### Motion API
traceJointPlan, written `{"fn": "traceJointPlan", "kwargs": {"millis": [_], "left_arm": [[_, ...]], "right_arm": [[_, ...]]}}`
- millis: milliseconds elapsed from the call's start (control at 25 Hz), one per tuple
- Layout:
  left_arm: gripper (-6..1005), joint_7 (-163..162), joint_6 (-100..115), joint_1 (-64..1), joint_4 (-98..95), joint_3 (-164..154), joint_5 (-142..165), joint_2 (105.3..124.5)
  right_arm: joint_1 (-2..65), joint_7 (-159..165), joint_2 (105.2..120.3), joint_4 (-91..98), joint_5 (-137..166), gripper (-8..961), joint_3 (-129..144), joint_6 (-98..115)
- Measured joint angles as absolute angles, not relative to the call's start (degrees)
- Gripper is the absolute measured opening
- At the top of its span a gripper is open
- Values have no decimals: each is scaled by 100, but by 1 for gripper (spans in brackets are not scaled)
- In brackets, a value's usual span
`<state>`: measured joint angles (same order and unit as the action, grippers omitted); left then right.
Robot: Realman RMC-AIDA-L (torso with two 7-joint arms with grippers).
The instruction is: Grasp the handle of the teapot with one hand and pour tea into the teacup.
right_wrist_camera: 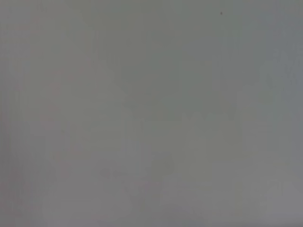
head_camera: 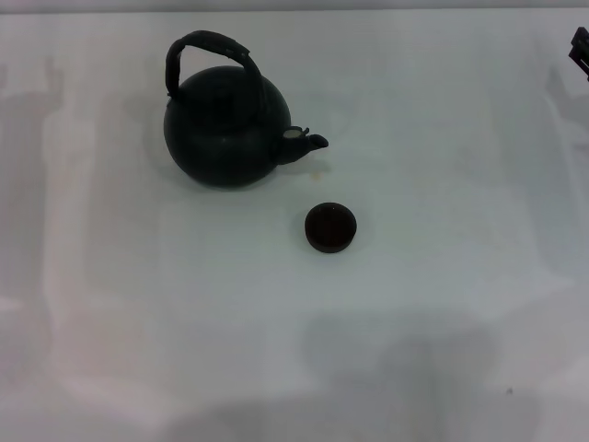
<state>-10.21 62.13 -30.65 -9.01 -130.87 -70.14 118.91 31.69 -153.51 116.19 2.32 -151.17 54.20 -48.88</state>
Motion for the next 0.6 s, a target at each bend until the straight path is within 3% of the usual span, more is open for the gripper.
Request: {"fn": "traceJointPlan", "kwargs": {"millis": [600], "left_arm": [[652,-1020,6264,-3061,-923,-13087,-7013,11896]], "right_arm": [[3176,-15268,11619,228,-15117,848,5369,-4856]]}}
